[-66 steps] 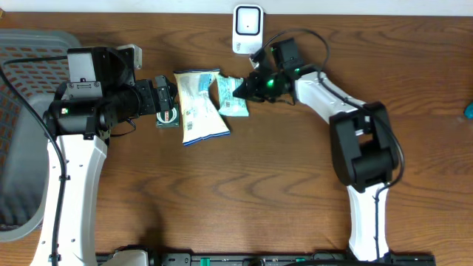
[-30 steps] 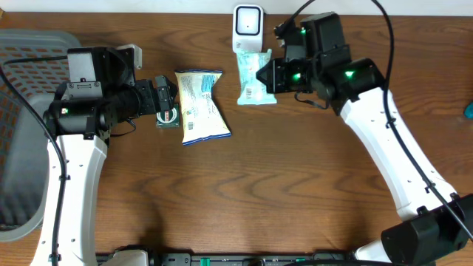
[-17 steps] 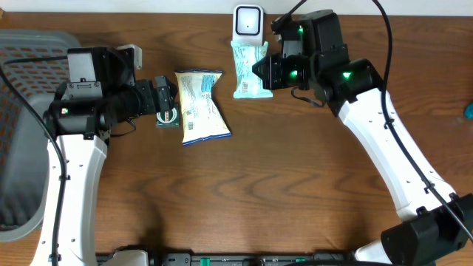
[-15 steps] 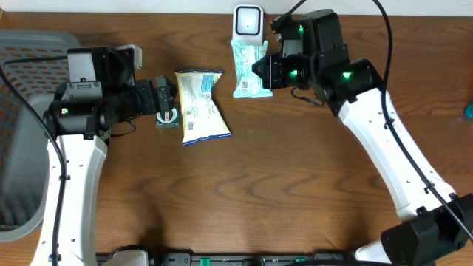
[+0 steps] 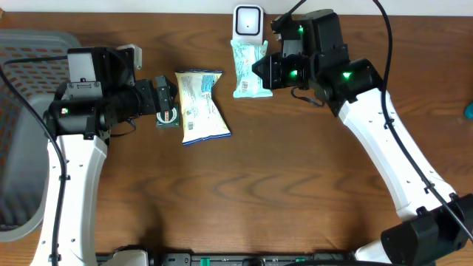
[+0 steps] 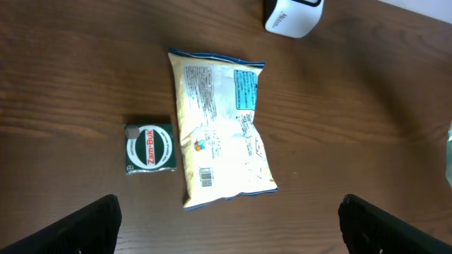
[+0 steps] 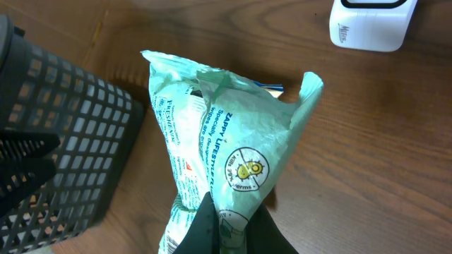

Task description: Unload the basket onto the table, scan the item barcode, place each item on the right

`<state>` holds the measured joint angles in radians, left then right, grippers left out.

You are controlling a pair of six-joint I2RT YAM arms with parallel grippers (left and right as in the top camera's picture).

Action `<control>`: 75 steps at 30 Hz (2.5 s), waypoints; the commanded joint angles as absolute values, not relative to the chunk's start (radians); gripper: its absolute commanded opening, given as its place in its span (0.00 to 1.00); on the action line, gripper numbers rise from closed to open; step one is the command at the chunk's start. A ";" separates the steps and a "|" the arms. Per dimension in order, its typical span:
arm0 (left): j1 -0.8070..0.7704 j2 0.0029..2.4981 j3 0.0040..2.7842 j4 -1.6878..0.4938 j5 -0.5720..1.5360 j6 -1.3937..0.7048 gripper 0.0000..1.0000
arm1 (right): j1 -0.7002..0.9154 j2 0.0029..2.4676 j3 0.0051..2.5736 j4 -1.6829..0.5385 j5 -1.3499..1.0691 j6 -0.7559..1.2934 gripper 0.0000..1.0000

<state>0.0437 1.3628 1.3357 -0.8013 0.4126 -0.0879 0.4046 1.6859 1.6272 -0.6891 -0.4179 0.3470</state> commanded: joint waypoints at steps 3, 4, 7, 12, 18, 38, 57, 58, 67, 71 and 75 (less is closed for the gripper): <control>0.043 1.365 1.337 -0.801 0.406 -0.075 0.98 | 0.408 1.686 1.623 -0.688 -0.421 0.332 0.01; 0.043 1.365 1.337 -0.801 0.406 -0.075 0.98 | 0.408 1.687 1.623 -0.688 -0.421 0.331 0.01; 0.043 1.365 1.337 -0.800 0.406 -0.075 0.98 | 0.408 1.687 1.623 -0.690 -0.413 0.331 0.01; 0.043 1.365 1.337 -0.801 0.406 -0.075 0.98 | 0.408 1.687 1.623 -0.701 -0.383 0.332 0.01; 0.043 1.365 1.337 -0.801 0.406 -0.075 0.98 | 0.408 1.687 1.623 -0.700 -0.383 0.332 0.01; 0.043 1.365 1.337 -0.801 0.406 -0.075 0.98 | 0.408 1.687 1.621 -0.888 0.376 0.332 0.01; 0.043 1.365 1.337 -0.801 0.406 -0.075 0.98 | 0.398 1.687 1.274 -0.806 0.630 0.332 0.01; 0.043 1.365 1.337 -0.800 0.406 -0.075 0.98 | 0.398 1.687 1.260 -0.802 0.629 0.332 0.01; 0.043 1.365 1.337 -0.801 0.406 -0.075 0.98 | 0.400 1.688 1.158 -0.794 0.638 0.332 0.01; 0.043 1.365 1.337 -0.801 0.406 -0.075 0.98 | 0.401 1.688 1.149 -0.797 0.638 0.336 0.02; 0.043 1.365 1.337 -0.801 0.406 -0.075 0.98 | 0.401 1.690 1.148 -0.804 0.635 0.336 0.06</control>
